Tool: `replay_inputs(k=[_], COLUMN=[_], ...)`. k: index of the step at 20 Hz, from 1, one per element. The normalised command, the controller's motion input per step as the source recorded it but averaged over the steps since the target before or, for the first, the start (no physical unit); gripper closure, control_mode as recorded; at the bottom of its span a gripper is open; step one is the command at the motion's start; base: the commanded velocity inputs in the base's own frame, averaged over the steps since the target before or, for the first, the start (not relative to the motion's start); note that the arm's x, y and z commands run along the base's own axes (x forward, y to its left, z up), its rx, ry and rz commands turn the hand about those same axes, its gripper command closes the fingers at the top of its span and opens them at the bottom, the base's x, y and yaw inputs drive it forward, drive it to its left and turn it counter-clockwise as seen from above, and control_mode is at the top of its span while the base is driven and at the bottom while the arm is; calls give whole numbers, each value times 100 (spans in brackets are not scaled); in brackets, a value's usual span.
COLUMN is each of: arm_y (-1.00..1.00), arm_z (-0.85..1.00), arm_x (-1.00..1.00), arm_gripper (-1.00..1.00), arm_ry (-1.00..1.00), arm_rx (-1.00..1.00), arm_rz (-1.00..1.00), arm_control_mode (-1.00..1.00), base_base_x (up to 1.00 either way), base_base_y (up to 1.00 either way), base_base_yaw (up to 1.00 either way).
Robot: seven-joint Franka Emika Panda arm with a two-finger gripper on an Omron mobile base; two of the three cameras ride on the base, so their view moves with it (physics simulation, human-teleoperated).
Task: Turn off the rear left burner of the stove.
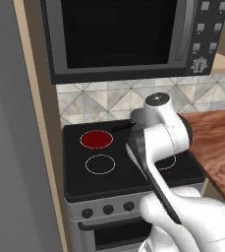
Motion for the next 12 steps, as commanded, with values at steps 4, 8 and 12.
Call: replay_inputs(k=[4,8,12], arm_y=[22,36,40], arm_z=[-20,-22,-27], arm_x=[-49,-38,-43], arm_gripper=[-100,-100,-100], arm_ry=[-5,0,0], arm_rx=[-16,-16,-20], arm_rz=[29,28,25], arm_control_mode=[-100,-100,-100], base_base_x=[0,0,0], base_base_y=[0,0,0], base_base_yaw=[0,0,0])
